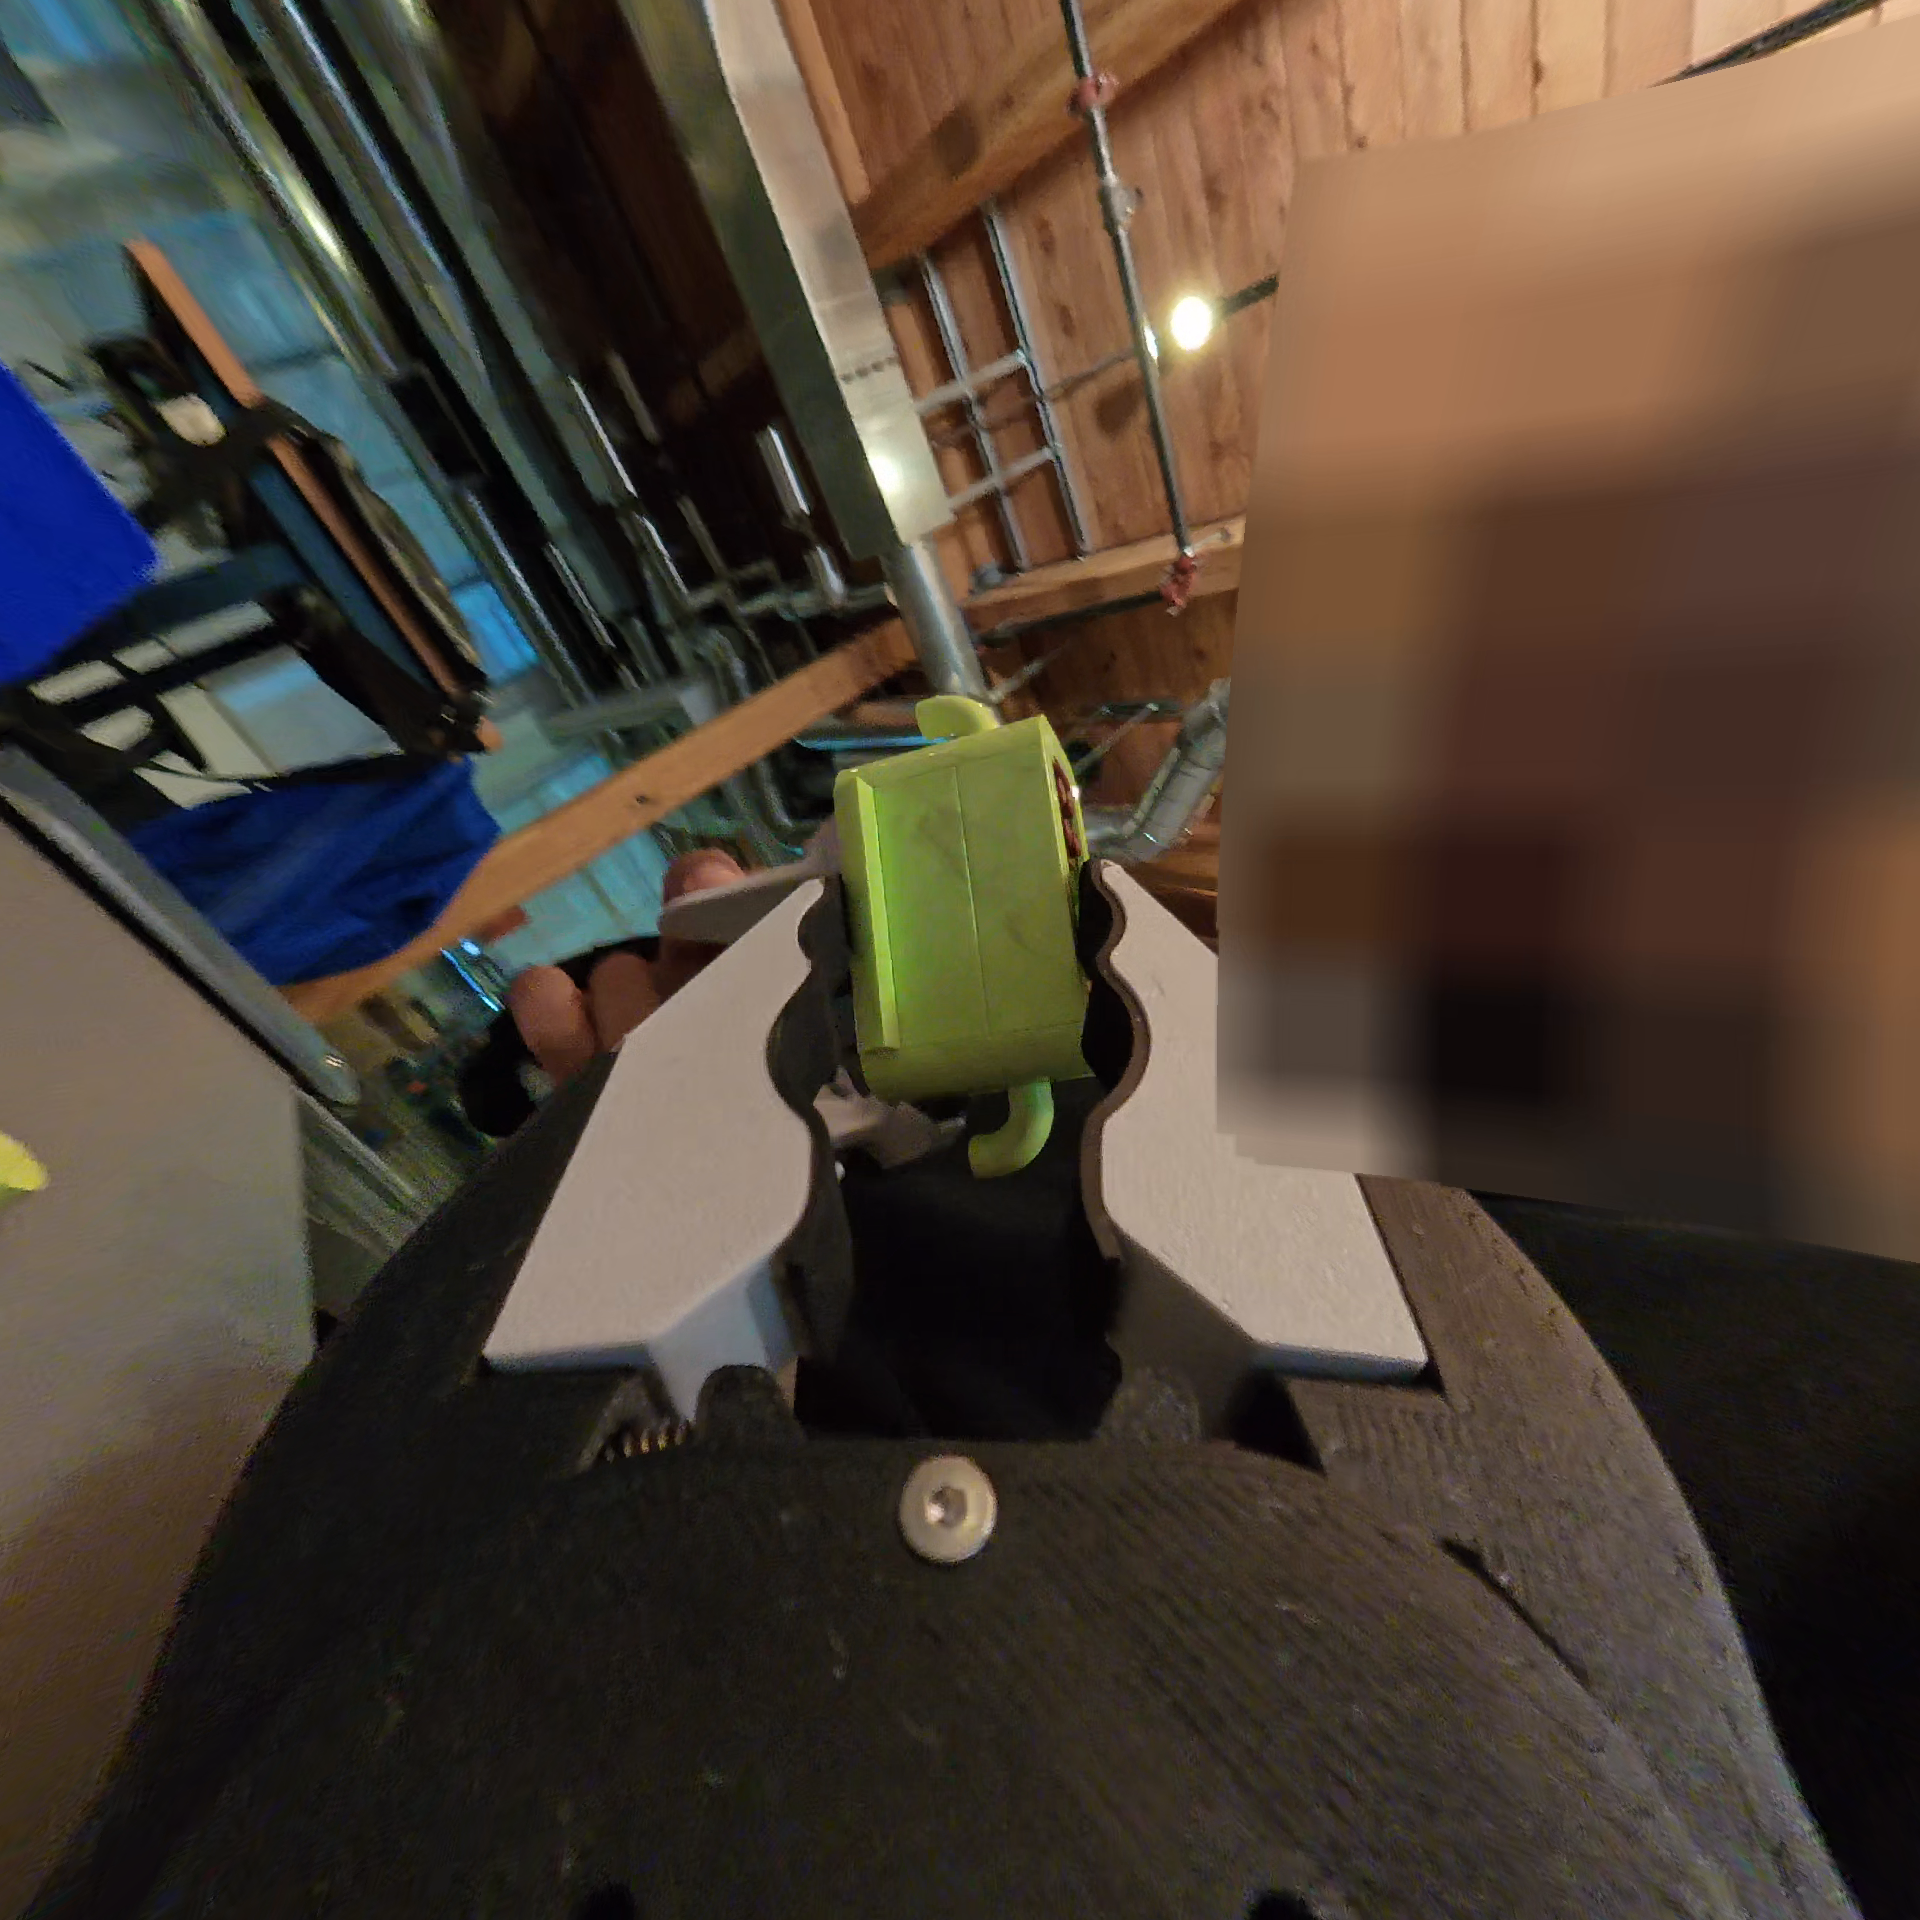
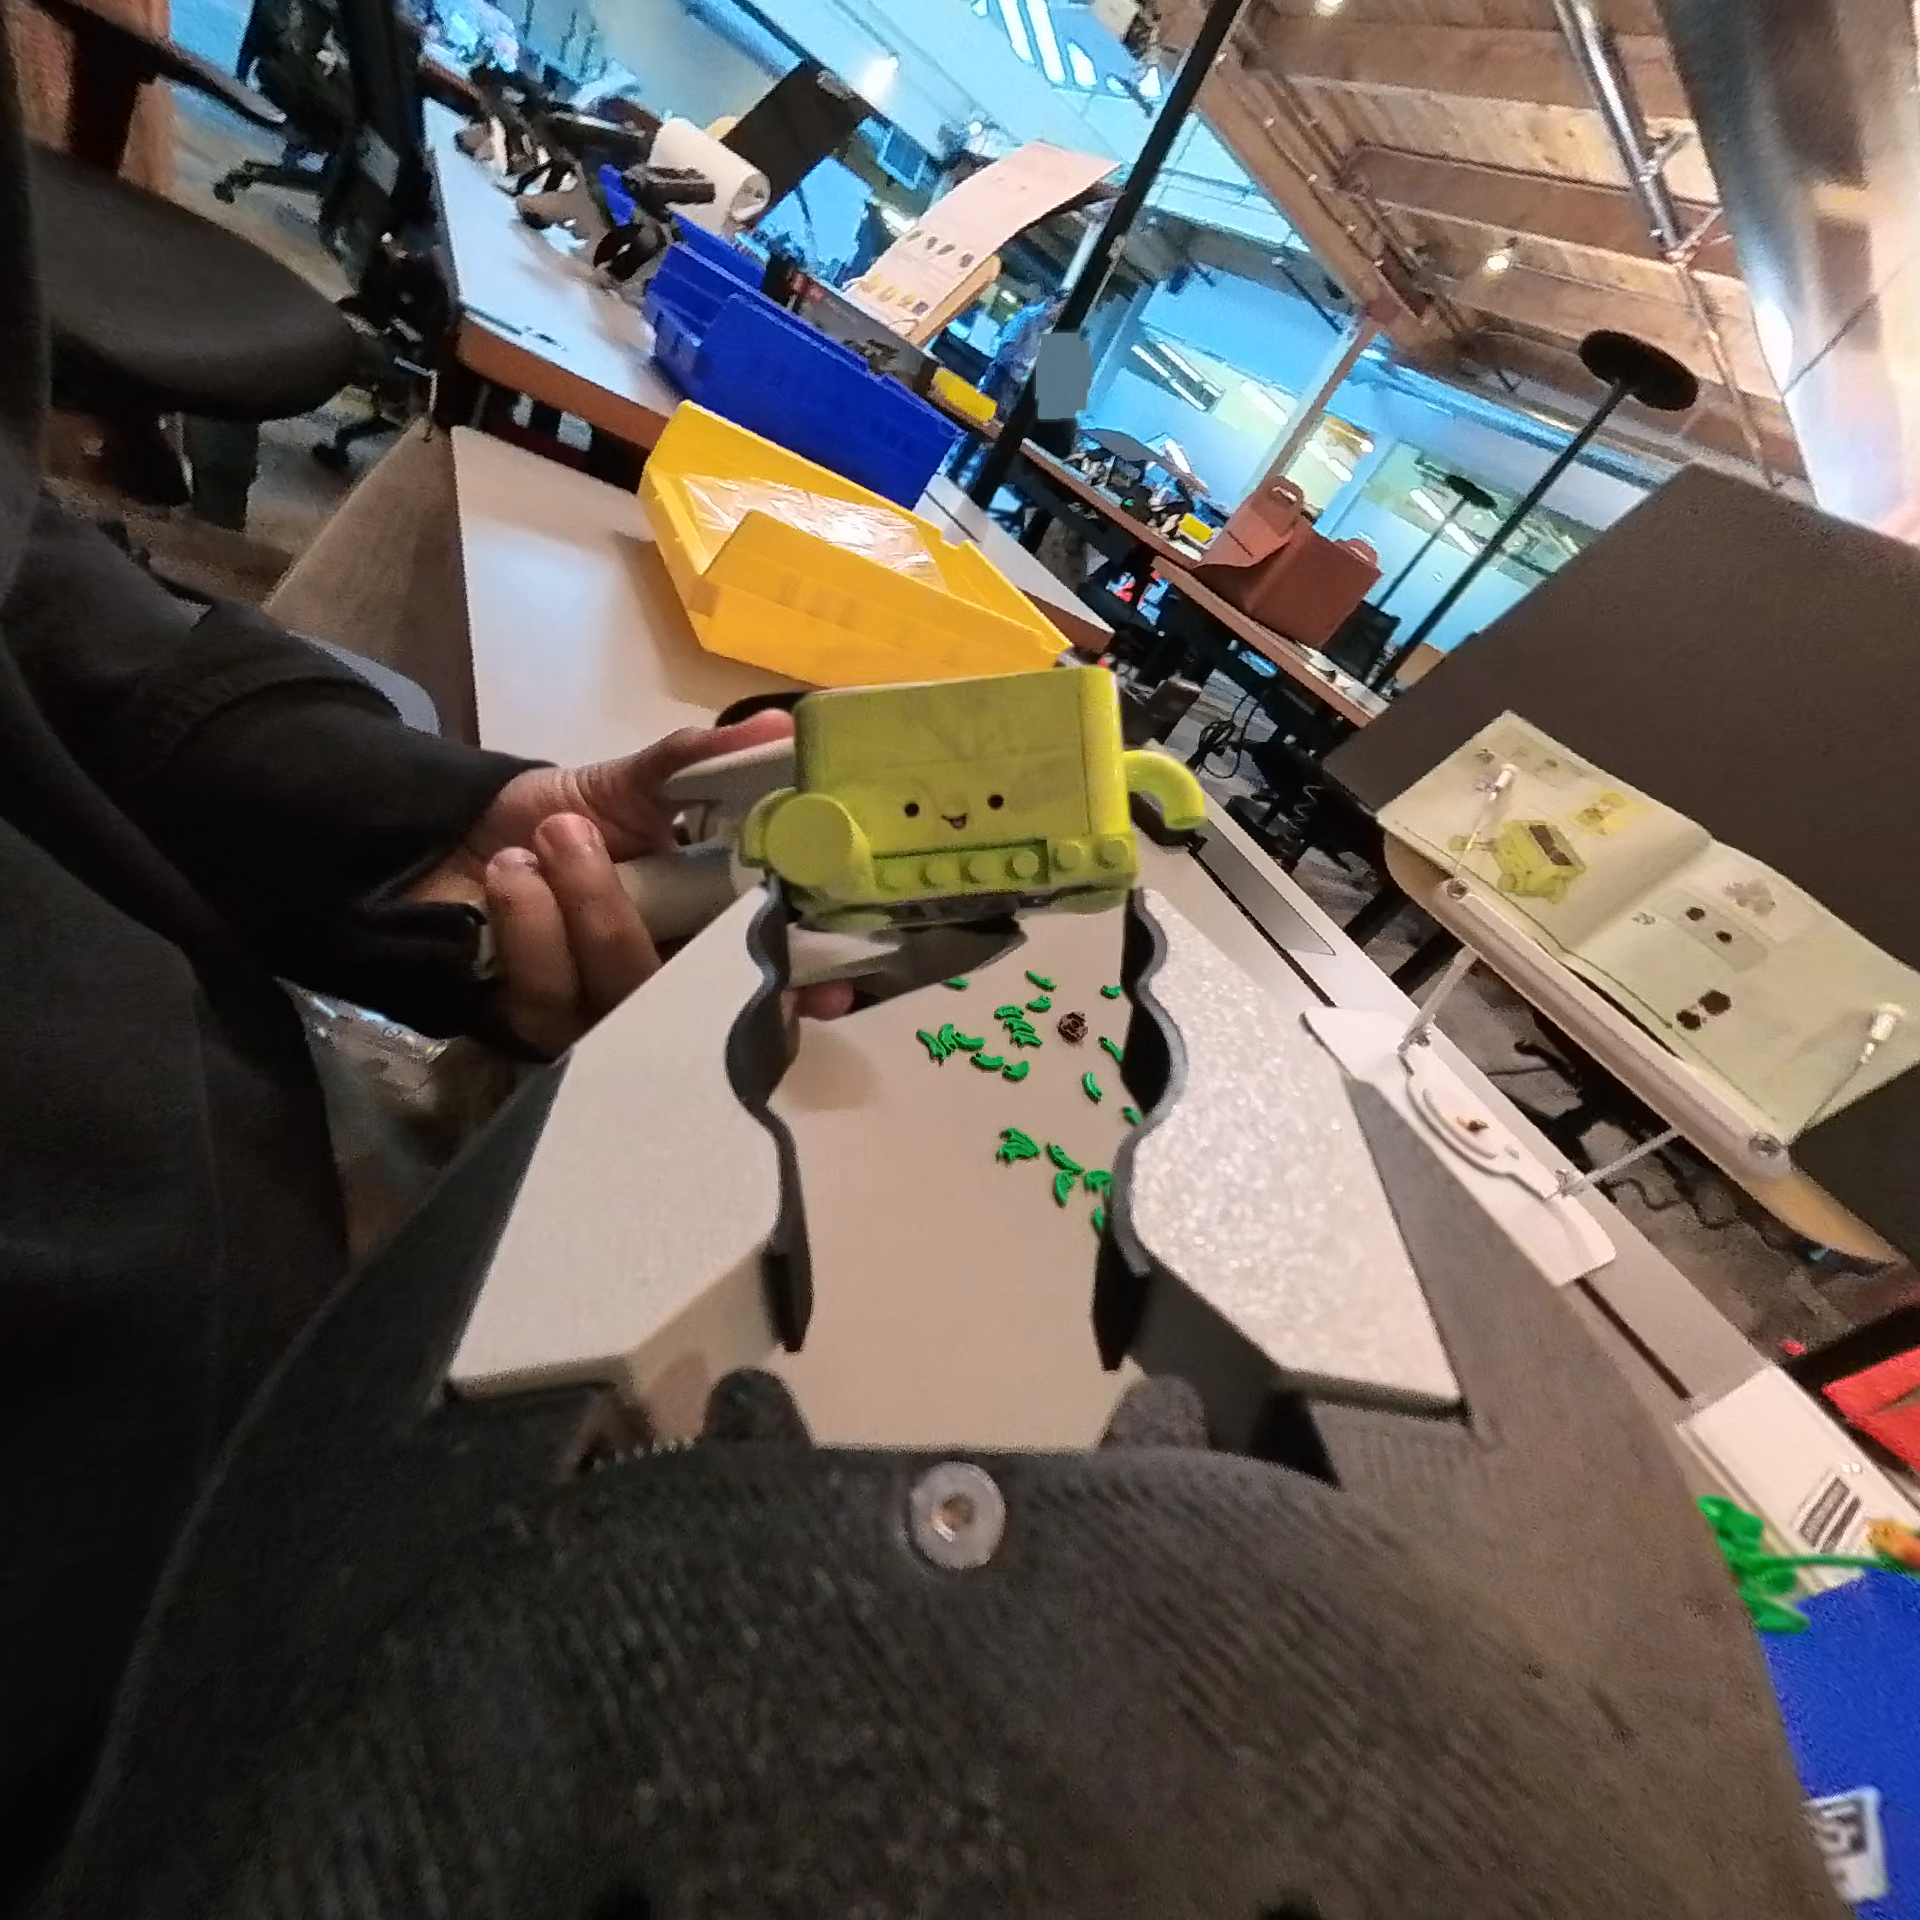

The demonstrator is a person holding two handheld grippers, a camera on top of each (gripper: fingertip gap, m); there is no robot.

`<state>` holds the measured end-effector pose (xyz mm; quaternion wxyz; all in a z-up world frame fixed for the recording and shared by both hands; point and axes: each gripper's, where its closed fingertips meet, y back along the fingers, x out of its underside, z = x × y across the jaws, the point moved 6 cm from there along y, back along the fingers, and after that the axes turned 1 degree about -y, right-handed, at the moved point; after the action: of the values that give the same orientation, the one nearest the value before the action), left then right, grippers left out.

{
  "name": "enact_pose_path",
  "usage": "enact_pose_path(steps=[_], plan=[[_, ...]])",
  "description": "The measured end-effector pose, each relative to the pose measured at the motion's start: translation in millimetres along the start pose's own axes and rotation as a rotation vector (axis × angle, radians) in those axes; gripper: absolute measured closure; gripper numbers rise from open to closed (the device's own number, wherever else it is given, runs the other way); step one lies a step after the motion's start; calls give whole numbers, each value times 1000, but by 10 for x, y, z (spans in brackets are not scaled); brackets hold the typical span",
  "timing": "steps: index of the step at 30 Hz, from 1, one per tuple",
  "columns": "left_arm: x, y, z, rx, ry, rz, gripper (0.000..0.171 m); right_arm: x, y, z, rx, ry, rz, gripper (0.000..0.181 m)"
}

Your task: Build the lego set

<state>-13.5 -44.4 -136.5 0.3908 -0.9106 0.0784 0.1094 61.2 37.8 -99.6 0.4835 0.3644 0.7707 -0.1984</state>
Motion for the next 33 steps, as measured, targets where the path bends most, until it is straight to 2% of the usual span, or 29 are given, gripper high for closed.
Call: enact_pose_path(steps=[5,8,12,19,20,26,30,32,33], plan=[[-144,150,97,-158,-78,-160,128,53,12,-41,69,-20,27,112],[-159,170,116,-224,-126,-181,128,37,-72,-68,97,-87,32,105],[-112,109,111,-292,-206,-139,128,96,-240,-51,100,-84,100,98],[-86,96,138,-323,-218,-62,130,155,-248,-41,56,18,194,106],[-89,97,141,-326,-215,-44,131,156,-219,-52,46,24,195,115],[4,42,152,-258,-114,107,127,108,-145,-31,-13,4,150,117],[62,33,152,-171,-9,151,124,112,-120,28,-75,14,132,116],[149,-17,155,-127,51,209,114,124,-118,88,-132,12,130,117],[190,-32,181,-141,47,234,119,116,-114,112,-146,16,122,117]])
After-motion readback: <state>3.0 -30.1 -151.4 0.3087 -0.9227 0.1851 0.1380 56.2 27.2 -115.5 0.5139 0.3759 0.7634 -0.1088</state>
